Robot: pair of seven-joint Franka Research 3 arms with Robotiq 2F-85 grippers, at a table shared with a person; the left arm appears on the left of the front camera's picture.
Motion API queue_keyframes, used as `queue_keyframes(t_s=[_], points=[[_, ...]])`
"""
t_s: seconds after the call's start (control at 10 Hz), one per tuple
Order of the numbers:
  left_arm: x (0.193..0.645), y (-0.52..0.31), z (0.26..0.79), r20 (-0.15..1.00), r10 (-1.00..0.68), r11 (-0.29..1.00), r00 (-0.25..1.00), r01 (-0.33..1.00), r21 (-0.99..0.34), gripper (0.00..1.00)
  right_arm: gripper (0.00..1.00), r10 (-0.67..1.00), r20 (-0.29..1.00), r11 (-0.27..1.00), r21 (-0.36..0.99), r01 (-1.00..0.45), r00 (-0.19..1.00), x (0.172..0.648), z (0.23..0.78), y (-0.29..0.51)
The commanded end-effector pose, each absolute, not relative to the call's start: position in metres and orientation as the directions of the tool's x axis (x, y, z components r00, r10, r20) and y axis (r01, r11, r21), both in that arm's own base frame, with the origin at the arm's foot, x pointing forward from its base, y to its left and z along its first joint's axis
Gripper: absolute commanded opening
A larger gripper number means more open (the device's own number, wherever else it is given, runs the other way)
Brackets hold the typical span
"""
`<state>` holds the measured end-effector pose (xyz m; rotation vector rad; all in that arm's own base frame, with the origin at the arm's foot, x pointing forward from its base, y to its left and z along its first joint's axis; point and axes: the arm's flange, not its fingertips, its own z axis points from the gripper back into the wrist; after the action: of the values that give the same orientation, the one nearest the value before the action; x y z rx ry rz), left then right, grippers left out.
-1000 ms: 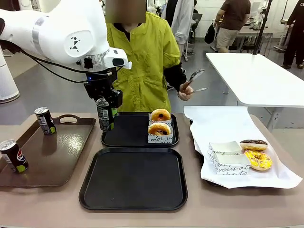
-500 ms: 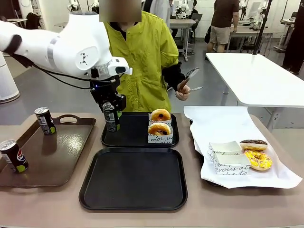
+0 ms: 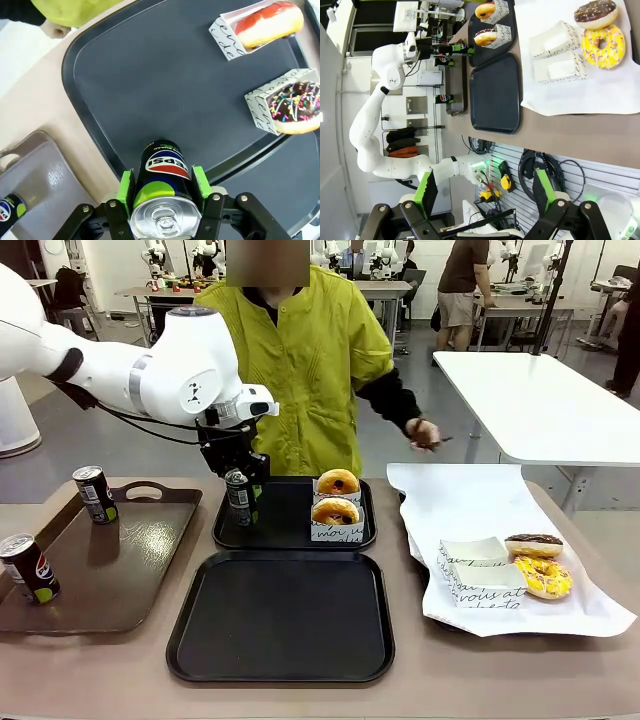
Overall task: Set up donuts and drinks on trays.
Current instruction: Pick up one Pepsi coke and place it on the Flat Tray.
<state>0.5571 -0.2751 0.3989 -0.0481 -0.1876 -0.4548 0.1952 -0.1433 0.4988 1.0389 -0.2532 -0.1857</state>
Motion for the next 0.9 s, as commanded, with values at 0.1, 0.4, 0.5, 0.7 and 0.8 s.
queue_keyframes(t_s=[0.1,0.4,0.5,0.7,0.8], points=[[0.561,-0.279,0.393,0.179,-0.406,0.912,0.896,0.41,0.017,0.57,1.0,-0.268,0.128,0.485,0.874,0.019,0.955,0.196,0.499,-0.144],[0.553,-0.281,0.405,0.197,-0.421,0.905,0.886,0.424,0.025,1.0,1.0,-0.268,0.128,0.485,0.874,0.019,0.955,0.196,0.499,-0.144],[0.549,-0.281,0.411,0.196,-0.426,0.902,0.883,0.431,0.021,1.0,1.0,-0.268,0.128,0.485,0.874,0.019,0.955,0.196,0.499,-0.144],[0.535,-0.28,0.442,0.172,-0.45,0.892,0.876,0.448,0.051,0.98,1.0,-0.268,0.128,0.485,0.874,0.019,0.955,0.196,0.499,-0.144],[0.523,-0.275,0.461,0.148,-0.46,0.888,0.876,0.452,0.087,1.0,1.0,-0.268,0.128,0.485,0.874,0.019,0.955,0.196,0.499,-0.144]])
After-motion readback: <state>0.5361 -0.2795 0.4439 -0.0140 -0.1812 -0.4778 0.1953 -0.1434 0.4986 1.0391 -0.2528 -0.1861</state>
